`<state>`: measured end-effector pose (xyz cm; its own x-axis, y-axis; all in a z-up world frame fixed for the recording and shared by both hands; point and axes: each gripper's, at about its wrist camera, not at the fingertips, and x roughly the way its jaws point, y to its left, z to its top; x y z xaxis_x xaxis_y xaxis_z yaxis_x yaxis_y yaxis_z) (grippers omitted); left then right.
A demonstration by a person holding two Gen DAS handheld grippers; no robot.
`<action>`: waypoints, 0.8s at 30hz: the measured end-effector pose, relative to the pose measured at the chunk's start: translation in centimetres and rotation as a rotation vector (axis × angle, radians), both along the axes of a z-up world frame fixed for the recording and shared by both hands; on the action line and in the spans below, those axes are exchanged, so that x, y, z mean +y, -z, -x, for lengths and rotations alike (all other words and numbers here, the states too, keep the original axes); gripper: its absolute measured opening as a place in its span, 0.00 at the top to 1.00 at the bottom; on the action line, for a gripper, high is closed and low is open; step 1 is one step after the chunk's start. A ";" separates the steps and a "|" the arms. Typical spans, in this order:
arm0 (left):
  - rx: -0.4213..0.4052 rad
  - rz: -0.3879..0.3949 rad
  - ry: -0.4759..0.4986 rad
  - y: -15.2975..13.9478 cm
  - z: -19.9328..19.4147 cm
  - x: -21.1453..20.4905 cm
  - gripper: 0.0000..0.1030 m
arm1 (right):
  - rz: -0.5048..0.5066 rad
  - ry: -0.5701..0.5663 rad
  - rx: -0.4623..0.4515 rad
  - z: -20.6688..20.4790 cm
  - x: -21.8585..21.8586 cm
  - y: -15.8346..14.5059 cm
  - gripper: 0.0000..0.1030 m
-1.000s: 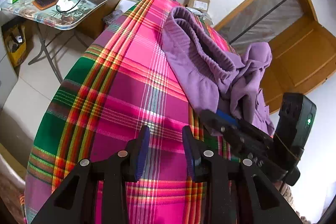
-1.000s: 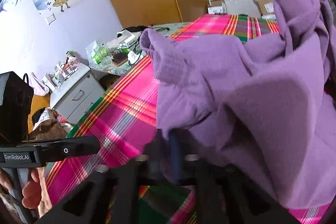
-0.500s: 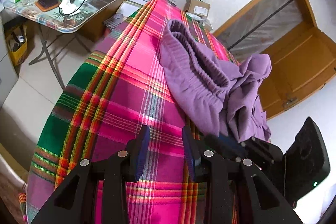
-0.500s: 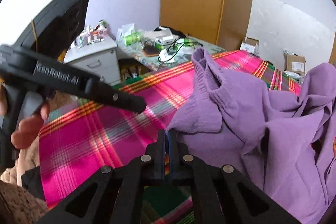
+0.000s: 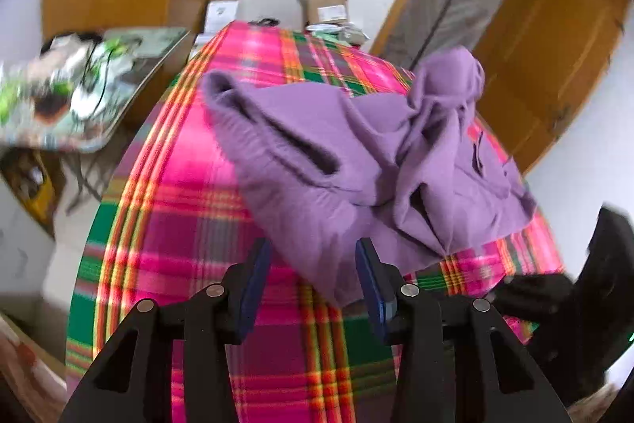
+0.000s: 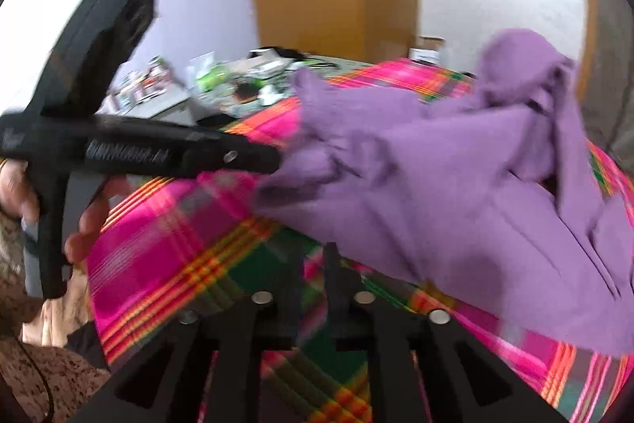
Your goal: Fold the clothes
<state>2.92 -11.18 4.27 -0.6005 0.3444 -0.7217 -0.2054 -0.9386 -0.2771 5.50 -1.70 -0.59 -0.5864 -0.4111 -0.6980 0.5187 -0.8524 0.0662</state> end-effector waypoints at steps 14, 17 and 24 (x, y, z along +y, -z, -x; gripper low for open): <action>-0.036 0.303 -0.028 3.3 3.3 4.7 0.55 | 0.055 0.163 -0.015 0.3 5.2 0.4 0.84; -0.030 0.276 -0.054 3.1 3.6 4.1 0.55 | 0.056 0.194 -0.022 0.7 5.9 0.3 0.83; -0.015 0.160 -0.125 2.4 4.4 1.6 0.82 | 0.026 0.244 -0.027 1.8 6.4 0.4 0.76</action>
<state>-1.44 -9.60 1.84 -0.6203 0.1481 -0.7703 -0.0818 -0.9889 -0.1243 3.73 4.72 -0.96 -0.6519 -0.2772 -0.7058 0.2954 -0.9501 0.1003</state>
